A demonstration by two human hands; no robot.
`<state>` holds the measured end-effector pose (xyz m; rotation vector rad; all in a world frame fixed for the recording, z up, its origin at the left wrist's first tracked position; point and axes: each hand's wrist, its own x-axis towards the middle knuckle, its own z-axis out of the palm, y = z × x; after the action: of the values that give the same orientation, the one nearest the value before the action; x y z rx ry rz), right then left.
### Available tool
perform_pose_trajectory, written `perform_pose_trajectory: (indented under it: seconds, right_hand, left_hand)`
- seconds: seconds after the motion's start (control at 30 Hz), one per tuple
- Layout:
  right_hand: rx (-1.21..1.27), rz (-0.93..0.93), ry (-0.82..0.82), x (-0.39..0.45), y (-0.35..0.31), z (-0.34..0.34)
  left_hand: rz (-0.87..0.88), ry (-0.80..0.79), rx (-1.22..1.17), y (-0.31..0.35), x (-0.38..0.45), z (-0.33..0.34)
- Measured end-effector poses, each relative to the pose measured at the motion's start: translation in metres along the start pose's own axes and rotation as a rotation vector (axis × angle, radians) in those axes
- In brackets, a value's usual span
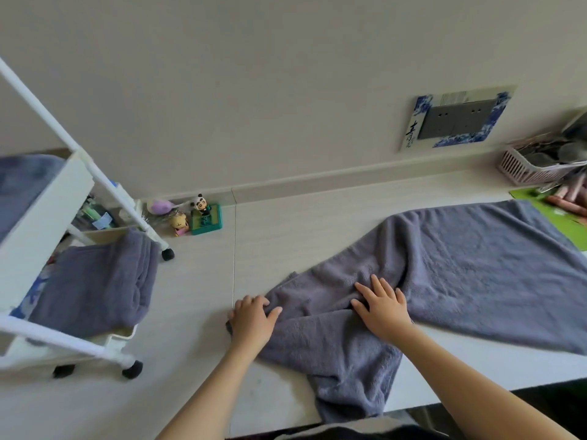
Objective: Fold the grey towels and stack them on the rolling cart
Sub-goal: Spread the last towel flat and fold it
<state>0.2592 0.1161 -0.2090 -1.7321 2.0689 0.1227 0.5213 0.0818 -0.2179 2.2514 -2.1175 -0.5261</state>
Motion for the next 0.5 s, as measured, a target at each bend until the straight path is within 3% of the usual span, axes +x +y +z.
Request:
perform_pose_trajectory:
  seconds: [0.13,0.27,0.33,0.5]
  right_hand:
    - [0.017,-0.087,0.094,0.007,-0.027,-0.01]
    - [0.093,-0.276,0.016,0.017,-0.06,-0.014]
    - [0.126,-0.359,-0.024,0.021,-0.075,-0.012]
    - [0.283,-0.458,-0.101,0.026,-0.113,-0.017]
  left_hand:
    - [0.094,0.037,-0.156,-0.011,0.009,-0.003]
    - [-0.046,-0.038,-0.039,-0.018,0.016,-0.005]
    - [-0.009,-0.054,-0.037,-0.021,0.016,-0.008]
    - [0.139,-0.052,-0.552,-0.017,0.009,-0.029]
